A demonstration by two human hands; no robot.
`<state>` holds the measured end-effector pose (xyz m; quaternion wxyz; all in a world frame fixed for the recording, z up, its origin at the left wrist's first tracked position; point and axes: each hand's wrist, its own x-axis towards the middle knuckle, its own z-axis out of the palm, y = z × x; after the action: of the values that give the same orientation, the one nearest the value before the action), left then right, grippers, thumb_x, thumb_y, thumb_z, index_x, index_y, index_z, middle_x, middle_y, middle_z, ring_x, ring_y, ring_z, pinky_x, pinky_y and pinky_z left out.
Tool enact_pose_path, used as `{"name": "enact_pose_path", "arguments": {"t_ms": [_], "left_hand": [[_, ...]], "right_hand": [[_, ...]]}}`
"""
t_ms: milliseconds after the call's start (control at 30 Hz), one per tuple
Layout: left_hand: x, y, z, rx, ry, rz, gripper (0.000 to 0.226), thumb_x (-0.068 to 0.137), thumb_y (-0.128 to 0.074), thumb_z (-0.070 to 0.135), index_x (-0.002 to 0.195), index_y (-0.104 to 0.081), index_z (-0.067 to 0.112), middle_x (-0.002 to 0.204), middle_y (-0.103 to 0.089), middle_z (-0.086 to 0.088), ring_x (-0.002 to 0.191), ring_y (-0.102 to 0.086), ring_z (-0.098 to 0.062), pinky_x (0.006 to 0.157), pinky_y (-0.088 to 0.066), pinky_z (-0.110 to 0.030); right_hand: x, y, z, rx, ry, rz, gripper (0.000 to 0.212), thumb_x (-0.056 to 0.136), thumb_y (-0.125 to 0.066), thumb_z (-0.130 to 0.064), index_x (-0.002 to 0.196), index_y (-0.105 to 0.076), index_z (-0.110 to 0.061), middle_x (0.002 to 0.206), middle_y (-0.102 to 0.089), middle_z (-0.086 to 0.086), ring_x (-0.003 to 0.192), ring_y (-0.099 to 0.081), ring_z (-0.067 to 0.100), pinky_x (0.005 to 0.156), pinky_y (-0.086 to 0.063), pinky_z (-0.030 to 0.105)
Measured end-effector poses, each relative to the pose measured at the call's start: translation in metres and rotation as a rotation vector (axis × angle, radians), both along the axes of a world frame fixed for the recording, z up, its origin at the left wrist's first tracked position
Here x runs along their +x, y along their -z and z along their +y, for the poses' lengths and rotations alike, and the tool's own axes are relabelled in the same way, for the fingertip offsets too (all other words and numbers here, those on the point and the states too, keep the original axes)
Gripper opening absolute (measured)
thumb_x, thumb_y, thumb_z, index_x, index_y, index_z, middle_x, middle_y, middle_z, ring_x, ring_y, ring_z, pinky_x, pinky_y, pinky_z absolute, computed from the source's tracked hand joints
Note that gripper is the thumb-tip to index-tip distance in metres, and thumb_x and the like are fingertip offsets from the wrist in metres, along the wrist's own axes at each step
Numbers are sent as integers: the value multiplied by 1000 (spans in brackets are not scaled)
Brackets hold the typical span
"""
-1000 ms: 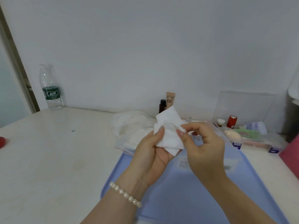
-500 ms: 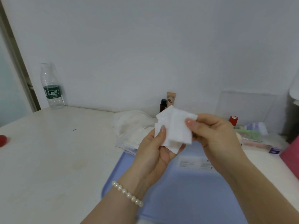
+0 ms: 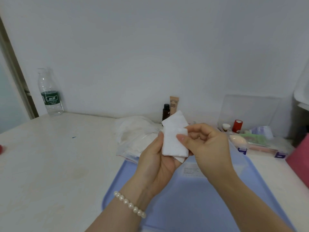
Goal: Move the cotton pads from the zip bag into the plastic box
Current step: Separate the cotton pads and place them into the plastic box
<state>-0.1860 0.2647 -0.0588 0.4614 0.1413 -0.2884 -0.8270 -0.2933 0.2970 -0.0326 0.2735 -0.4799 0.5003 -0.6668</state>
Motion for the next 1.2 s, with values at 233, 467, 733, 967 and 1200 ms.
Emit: {"name": "enact_pose_path", "arguments": {"t_ms": [233,467,733,967,1200], "left_hand": [[2,-3,4,47,53,66,46,93,-38,32,115,-58,-3,111,-66,-25,98,-67,-34,83,-55,-42],[5,-2,1,70,95,64,45,86,-48,28,114,-65,-2,119,-64,-17,108,-62,-26,92,-47,-35],[8,-1,-1,66,121,-20,32,88,-50,18,94,-71,-6,101,-68,-24,84,-69,-28,83,-53,-38],[6,0,2,-56,64,-238,22,95,-46,15,112,-59,8,105,-70,-17,84,-70,-31,65,-57,-35],[1,2,6,-133,83,-359,20,92,-49,8,96,-67,4,88,-73,-9,74,-70,-15,64,-57,-25]], "right_hand": [[-8,6,-1,-42,121,560,25,76,-74,-16,94,-64,-31,81,-47,-13,69,-47,-8,65,-36,3],[-16,8,-3,-397,216,960,6,68,-72,-8,71,-68,-7,80,-55,-2,75,-49,15,68,-40,18],[-20,-13,11,69,-231,550,19,69,-72,5,65,-66,-13,67,-67,5,60,-55,8,61,-47,18],[-56,-30,7,96,-350,-122,23,61,-62,-4,83,-70,-4,73,-72,5,68,-68,13,59,-54,21],[-55,-27,7,194,-327,-57,34,54,-69,-5,88,-70,-8,75,-73,10,69,-70,17,56,-55,21]]}}
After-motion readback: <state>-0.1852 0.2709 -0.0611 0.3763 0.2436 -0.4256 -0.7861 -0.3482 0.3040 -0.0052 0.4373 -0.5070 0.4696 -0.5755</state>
